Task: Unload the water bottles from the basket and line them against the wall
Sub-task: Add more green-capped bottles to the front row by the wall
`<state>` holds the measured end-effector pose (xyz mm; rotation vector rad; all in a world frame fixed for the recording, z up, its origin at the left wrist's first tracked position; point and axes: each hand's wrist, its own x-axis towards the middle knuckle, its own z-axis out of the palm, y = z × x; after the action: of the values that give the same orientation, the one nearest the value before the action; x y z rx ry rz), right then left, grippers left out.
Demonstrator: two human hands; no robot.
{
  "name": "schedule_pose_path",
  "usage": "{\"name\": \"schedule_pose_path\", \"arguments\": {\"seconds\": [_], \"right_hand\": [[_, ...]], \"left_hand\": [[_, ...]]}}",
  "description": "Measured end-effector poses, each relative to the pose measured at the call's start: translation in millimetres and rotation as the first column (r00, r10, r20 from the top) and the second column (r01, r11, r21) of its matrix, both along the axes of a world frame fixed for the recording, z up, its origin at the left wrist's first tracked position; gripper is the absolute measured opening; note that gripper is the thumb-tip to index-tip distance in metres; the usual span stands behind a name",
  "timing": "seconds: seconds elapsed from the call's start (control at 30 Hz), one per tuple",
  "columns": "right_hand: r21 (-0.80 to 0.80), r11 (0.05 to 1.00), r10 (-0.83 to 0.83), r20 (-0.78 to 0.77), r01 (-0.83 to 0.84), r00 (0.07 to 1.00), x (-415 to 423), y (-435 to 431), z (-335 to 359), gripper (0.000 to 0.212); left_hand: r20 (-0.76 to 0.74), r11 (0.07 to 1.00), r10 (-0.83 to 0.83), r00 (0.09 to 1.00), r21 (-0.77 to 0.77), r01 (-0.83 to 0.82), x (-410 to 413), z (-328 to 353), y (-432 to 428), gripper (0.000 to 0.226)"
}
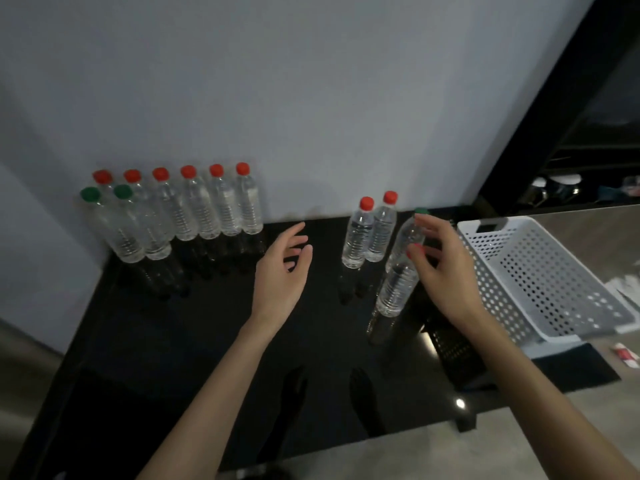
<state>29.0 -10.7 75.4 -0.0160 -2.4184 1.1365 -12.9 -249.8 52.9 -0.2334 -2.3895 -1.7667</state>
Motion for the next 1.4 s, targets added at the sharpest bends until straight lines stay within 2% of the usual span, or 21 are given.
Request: {"name": "schedule_pose_path", "arguments": {"seconds": [0.3,0.57,0.7,0.8,0.9,0.97,1.1,1.4], "right_hand": [[-0.078,0.990,-0.106,0.148,0.118,0.983,-18,59,-10,0.058],[-0.026,0.983,-0.164,0.340,0.184,0.926,-104,104,-61,0.064],[-0.097,0.982,-0.098,0.462,0.160,0.881,-138,116,-95,0.070],[-0.157,0.978,-0.047,0.477,0.138,0.878,-155,120,-110,0.070],[-0.138,0.982,-0.049,0.463,0.127,0.885,-166,124,-123,0.059],[-0.120,0.987,-0.039,0.461,0.106,0.887,-169,124,-128,0.057],[-0.133,0.986,-0.029,0.451,0.099,0.892,-171,123,-132,0.063],[-0.045,0.995,-0.063,0.421,0.090,0.905,-164,121,-118,0.057]], "left_hand": [[0.095,0.998,-0.018,0.995,-0.061,0.024,-45,-19,46,0.045],[0.284,0.972,-0.161,0.945,-0.120,0.202,-128,-64,97,0.067],[0.387,0.945,-0.243,0.890,-0.113,0.307,-162,-86,118,0.081],[0.382,0.943,-0.278,0.882,-0.068,0.326,-182,-100,130,0.084],[0.324,0.950,-0.279,0.904,-0.045,0.310,-194,-113,140,0.067],[0.318,0.956,-0.260,0.912,-0.047,0.289,-201,-121,143,0.068],[0.329,0.959,-0.229,0.916,-0.086,0.270,-209,-131,146,0.074],[0.261,0.967,-0.155,0.953,-0.157,0.200,-199,-125,137,0.065]]}}
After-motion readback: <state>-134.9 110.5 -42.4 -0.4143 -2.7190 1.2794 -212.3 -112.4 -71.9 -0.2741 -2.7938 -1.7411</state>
